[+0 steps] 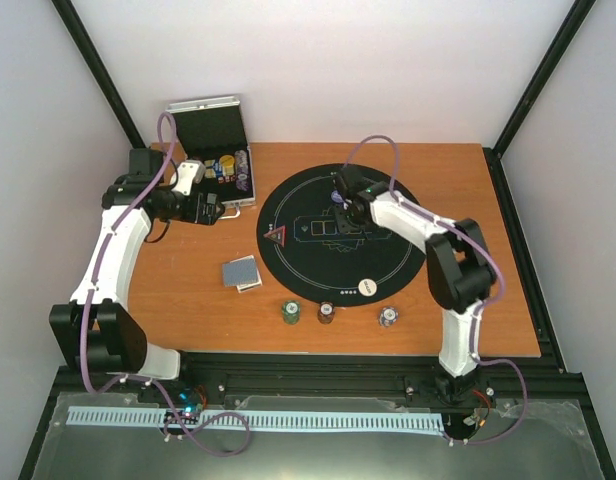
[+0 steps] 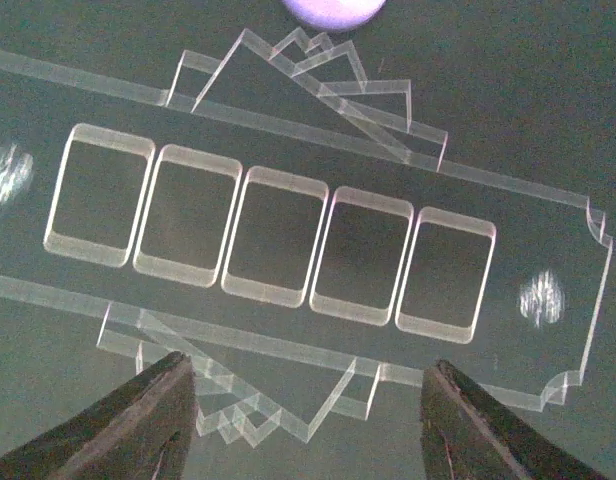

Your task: Distribute texas hold em gaming equipment

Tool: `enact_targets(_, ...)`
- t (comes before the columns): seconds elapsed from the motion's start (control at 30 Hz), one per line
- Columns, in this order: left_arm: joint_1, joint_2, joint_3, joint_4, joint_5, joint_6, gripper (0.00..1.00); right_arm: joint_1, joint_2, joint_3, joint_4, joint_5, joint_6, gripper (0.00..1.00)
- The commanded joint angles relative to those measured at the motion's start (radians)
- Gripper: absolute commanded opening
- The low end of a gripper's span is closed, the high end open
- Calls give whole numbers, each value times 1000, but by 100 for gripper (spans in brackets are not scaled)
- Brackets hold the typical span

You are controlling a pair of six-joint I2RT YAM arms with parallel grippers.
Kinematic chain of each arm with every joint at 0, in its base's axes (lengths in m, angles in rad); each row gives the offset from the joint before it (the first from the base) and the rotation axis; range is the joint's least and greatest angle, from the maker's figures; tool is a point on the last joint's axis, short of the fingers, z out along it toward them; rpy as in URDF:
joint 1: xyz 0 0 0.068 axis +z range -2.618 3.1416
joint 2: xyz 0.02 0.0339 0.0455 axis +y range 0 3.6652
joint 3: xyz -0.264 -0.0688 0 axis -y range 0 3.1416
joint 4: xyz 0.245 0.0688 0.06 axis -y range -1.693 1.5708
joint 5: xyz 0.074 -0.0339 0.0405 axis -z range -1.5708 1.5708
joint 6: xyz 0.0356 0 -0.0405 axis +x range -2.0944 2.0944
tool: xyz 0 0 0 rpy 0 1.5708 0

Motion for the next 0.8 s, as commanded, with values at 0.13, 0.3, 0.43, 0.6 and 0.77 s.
enact_targets(0.13, 9, -51, 37, -56, 32, 33, 100, 129, -301, -448, 100, -6, 88, 63)
enact_targets(0.3, 8, -64, 38, -71, 58, 35, 100, 170, -386, -586, 116, 5, 133, 67)
enact_targets(0.43, 9, -69, 35, -74, 73, 35, 100, 174, -419, -632, 110, 12, 145, 67)
enact_targets(0.6, 9, -69, 38, -78, 69, 36, 100, 174, -424, -642, 89, 17, 147, 66)
enact_targets(0.77, 8, -69, 42, -82, 73, 42, 100, 174, -439, -690, 104, -5, 163, 66)
